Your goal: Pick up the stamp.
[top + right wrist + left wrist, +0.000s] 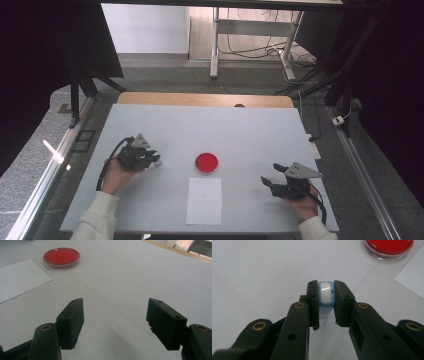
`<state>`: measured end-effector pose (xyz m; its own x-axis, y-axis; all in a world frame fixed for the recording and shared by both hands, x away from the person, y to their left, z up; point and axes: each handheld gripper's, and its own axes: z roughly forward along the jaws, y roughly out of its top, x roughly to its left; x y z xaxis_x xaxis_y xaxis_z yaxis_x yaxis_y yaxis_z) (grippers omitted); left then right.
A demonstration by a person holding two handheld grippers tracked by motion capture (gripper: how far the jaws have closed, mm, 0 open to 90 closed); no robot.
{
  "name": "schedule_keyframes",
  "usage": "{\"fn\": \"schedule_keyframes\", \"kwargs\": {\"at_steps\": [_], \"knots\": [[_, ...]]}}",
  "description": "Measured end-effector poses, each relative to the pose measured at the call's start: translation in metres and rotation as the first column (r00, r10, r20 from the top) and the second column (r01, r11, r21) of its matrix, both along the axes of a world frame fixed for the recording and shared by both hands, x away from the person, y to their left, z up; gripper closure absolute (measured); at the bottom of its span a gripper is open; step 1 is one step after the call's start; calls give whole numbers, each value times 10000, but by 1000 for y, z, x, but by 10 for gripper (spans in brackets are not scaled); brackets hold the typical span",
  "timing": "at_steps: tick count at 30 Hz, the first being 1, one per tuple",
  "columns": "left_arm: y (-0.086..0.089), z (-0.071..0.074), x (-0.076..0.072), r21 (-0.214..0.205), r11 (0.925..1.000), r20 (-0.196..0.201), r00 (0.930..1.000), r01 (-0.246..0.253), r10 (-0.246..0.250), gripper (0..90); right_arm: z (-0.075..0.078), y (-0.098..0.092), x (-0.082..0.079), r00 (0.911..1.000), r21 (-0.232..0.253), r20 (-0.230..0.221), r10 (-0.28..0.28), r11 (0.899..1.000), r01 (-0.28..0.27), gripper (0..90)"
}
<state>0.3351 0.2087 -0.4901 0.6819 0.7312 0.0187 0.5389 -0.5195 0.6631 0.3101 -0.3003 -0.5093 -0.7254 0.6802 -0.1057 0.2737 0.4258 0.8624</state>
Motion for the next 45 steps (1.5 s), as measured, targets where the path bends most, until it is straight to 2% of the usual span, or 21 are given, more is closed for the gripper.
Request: {"fn": "schedule_keyframes", "kwargs": {"at_steps": [9, 14, 22, 28, 32, 39, 42, 45], "knots": [[3, 8, -5, -584, 9982, 282, 9995, -109, 125, 755, 1, 0, 0, 10000, -52, 31, -46, 10000, 46, 306], [7, 13, -7, -1278, 9916, 338, 9991, -197, 242, 755, 1, 0, 0, 9999, -115, 82, -99, 9999, 100, 307], [8, 18, -11, -1947, 9806, 393, 9988, -216, 298, 755, 1, 0, 0, 9998, -80, 110, -149, 9999, 150, 306], [5, 24, -14, -2168, 9762, 554, 9983, -72, 196, 755, 1, 0, 0, 9998, -85, 116, -160, 9998, 161, 306], [2, 29, -17, -2422, 9702, 687, 9976, 49, 121, 755, 1, -1, -1, 9996, -92, 177, -216, 9997, 218, 307], [-3, 35, -20, -2637, 9642, 770, 9970, 267, -65, 755, 1, 0, 0, 9996, -66, 206, -189, 9998, 191, 307], [-6, 36, -21, -2826, 9584, 716, 9972, 394, -199, 755, 1, 0, -1, 9995, -100, 191, -245, 9996, 247, 307], [-10, 37, -22, -2855, 9569, 740, 9967, 524, -325, 755, 1, 0, -1, 9995, -104, 202, -253, 9996, 255, 307]]}}
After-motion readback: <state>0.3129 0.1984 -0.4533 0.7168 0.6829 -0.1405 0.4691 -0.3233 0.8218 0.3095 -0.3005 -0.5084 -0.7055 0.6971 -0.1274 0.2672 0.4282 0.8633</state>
